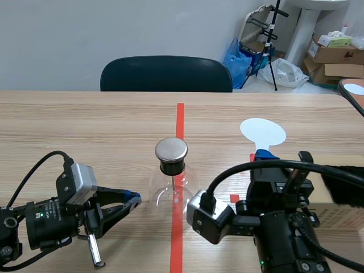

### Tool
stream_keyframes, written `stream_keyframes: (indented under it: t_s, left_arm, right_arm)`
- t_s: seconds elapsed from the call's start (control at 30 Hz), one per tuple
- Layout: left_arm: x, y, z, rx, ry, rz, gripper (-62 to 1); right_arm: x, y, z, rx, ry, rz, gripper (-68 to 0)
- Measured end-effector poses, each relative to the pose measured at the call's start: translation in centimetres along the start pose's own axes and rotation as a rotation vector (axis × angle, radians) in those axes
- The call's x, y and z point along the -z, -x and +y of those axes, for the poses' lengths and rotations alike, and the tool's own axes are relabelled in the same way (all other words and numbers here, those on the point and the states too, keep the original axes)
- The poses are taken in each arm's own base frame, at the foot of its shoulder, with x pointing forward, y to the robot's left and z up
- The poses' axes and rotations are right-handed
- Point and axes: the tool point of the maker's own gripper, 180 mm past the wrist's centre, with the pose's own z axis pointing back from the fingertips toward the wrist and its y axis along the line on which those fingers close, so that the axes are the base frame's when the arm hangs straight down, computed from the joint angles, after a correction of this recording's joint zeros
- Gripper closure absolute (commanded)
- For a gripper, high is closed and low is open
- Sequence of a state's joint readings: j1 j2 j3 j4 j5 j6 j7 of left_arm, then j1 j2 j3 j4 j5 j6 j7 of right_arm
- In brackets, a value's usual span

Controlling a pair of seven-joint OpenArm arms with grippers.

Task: Do the electroscope experiment

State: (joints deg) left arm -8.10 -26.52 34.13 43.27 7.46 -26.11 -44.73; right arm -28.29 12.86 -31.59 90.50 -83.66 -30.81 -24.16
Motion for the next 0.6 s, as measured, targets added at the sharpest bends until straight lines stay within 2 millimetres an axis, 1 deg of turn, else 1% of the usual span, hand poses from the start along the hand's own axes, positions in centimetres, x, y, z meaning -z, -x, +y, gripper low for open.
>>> stream_keyframes:
  t_s: [0.4,0.6]
  left_arm:
    - [0.0,0.0,0.0,0.000,0.000,0.000,-3.1]
    - [0.0,0.0,0.0,0.000,0.000,0.000,-3.1]
  right_arm:
    - [0.0,-0.1,0.0,0.000,0.000,-0.005,-1.1]
    - [-0.1,-1.8,0.0,0.000,0.000,-0.099,-1.1]
